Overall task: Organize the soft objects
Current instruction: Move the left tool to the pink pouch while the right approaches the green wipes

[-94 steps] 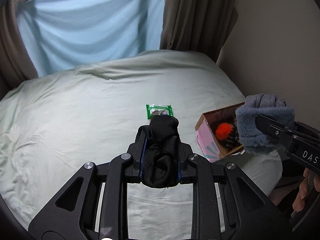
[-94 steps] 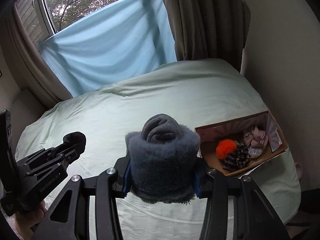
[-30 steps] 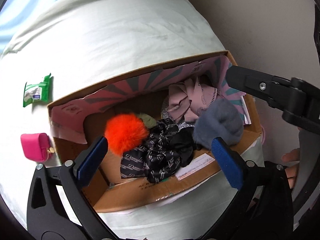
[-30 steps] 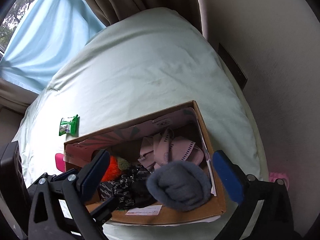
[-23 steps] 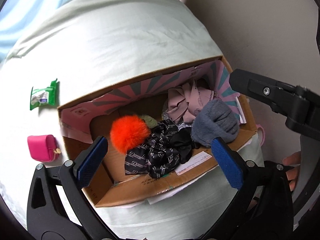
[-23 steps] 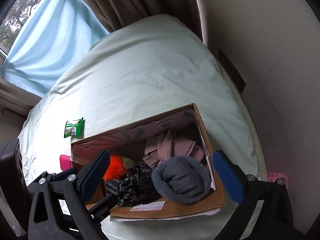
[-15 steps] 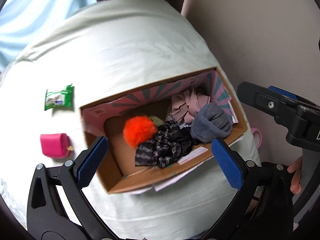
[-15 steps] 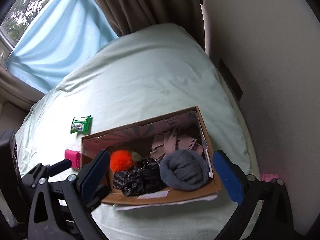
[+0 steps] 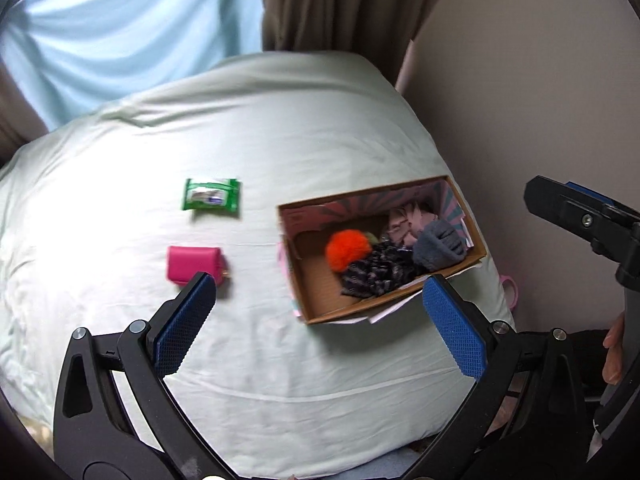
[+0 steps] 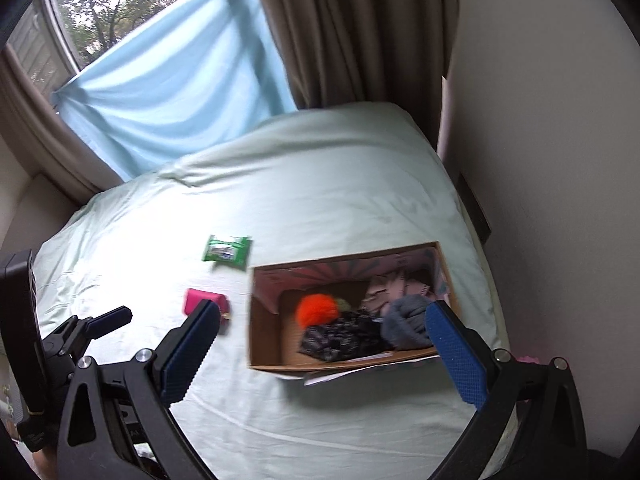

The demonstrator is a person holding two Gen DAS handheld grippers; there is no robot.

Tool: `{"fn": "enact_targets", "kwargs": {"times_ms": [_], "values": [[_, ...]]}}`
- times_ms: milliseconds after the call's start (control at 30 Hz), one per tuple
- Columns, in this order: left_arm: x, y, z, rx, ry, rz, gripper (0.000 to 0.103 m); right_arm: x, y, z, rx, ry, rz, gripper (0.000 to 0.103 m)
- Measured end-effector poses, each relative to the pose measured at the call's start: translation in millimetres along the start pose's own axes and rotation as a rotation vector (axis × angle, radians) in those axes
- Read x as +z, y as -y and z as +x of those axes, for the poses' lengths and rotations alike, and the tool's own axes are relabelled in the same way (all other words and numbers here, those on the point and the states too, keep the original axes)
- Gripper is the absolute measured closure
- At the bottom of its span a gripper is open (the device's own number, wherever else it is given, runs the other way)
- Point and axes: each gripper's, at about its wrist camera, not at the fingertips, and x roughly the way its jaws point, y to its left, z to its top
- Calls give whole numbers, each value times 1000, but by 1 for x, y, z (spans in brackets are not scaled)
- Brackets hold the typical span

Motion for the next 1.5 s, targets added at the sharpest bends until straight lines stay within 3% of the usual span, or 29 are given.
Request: {"fn": "enact_targets", "kwargs": {"times_ms": [400,700,933,1067,1267,1500], "values": [[-43,-117,-95,78,91,-84,0,-31,-114,-48,30,67,-106,1],[-52,-182,-98,99,72,-134,0,-37,-166,-28,42,61,-144,1],[-27,-200,-60,90,38,-192,0,1,-180,11,64,24,-210,1],[-9,-216,-23,83,-3,-292,0,25,-184,45,96,-26,-271,1],[11,-238,42,115,-75,-392,0,59,-191,124,144,-115,-392,1],[6,-262,131,141,-195,-564,0,86,-204,219,212,-191,-544,1]]}}
